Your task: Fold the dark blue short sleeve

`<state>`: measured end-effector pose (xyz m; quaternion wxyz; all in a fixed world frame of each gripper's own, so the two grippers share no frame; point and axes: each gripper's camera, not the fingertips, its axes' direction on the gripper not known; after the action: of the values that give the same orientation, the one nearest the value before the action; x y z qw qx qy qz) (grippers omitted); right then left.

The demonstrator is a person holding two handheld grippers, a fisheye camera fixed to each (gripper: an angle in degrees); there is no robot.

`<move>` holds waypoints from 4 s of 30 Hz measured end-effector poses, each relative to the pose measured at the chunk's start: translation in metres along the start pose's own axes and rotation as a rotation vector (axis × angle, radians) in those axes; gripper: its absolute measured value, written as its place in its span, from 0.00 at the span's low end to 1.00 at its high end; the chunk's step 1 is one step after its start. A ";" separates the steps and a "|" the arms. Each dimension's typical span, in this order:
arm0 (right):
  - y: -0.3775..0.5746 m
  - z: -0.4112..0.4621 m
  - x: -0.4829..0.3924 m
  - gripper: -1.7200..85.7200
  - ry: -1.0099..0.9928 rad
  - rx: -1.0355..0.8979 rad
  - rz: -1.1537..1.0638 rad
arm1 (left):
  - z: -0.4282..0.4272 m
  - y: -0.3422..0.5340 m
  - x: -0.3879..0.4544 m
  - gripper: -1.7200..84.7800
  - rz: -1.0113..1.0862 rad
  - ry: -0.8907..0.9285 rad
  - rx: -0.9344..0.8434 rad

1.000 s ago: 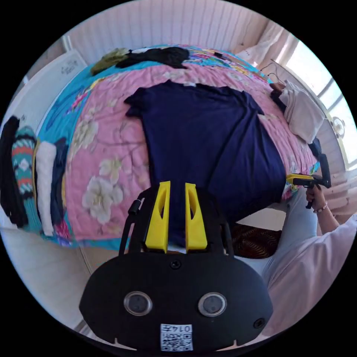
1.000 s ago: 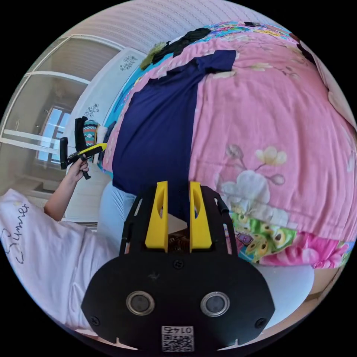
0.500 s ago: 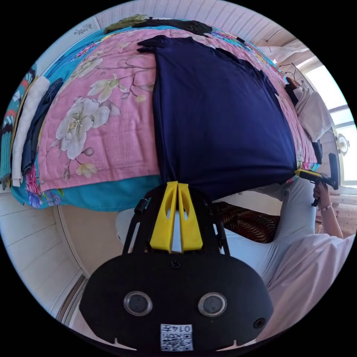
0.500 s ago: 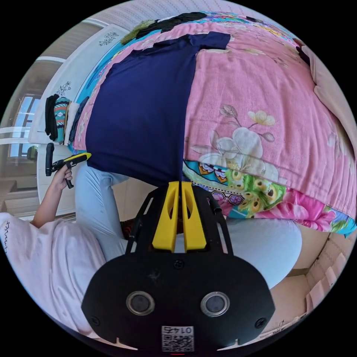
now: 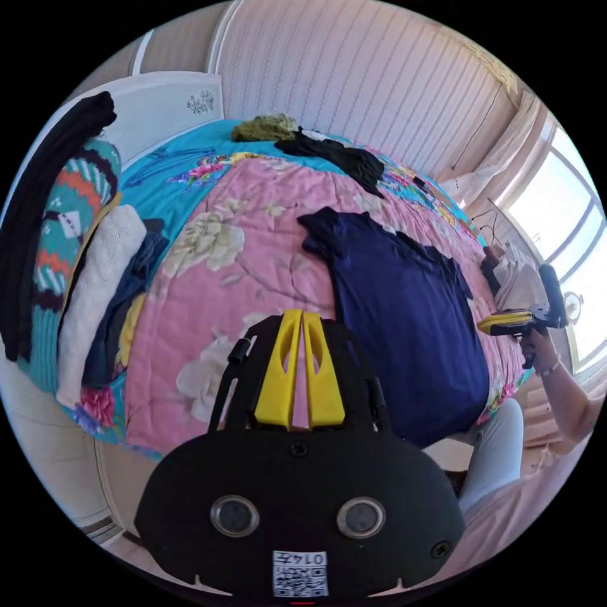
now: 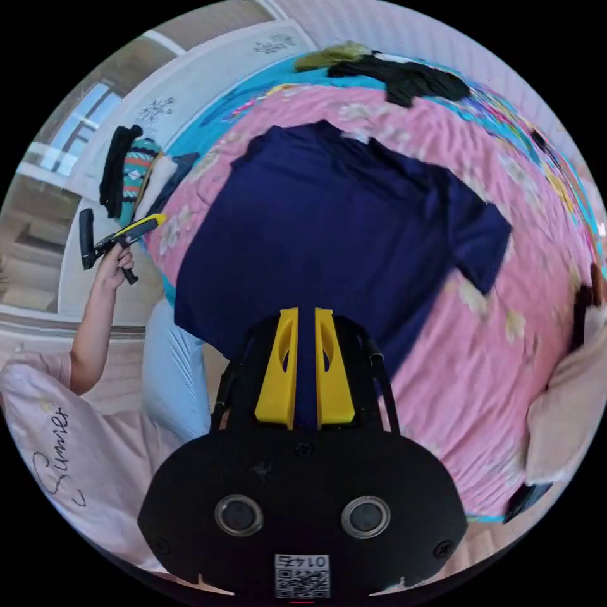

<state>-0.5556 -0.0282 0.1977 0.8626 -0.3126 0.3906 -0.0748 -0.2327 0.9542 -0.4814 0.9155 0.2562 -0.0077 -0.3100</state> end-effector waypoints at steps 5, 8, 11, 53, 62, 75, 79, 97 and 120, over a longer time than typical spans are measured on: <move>-0.199 -0.011 -0.107 0.08 0.074 0.028 -0.270 | 0.058 -0.049 -0.031 0.12 -0.040 0.092 -0.038; -0.278 -0.010 -0.143 0.09 0.140 0.019 -0.299 | 0.088 -0.057 -0.050 0.10 -0.075 0.139 -0.114; -0.338 -0.008 -0.172 0.11 0.193 0.024 -0.319 | 0.070 -0.048 -0.064 0.03 -0.072 0.188 -0.061; -0.609 -0.084 -0.334 0.01 0.165 -0.204 -0.433 | -0.009 0.031 -0.142 0.01 -0.138 0.378 0.144; -0.618 -0.051 -0.324 0.15 0.266 -0.521 -0.400 | 0.015 0.029 -0.150 0.01 -0.148 0.383 0.062; -0.594 -0.073 -0.329 0.01 0.156 -0.212 -0.566 | 0.007 0.028 -0.149 0.01 -0.183 0.319 0.176; -0.581 -0.040 -0.343 0.01 0.185 -0.186 -0.666 | 0.018 0.029 -0.150 0.01 -0.205 0.285 0.139; -0.410 -0.024 -0.208 0.09 0.039 0.085 -0.559 | 0.043 0.022 -0.126 0.05 -0.199 0.236 0.142; 0.243 0.059 0.156 0.09 0.116 0.403 0.496 | 0.072 0.021 0.001 0.04 -0.059 0.098 0.052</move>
<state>-0.4343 0.1347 -0.0165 0.8753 -0.0261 0.4809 0.0440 -0.2329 0.9347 -0.4088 0.8983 0.2951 0.0367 -0.3234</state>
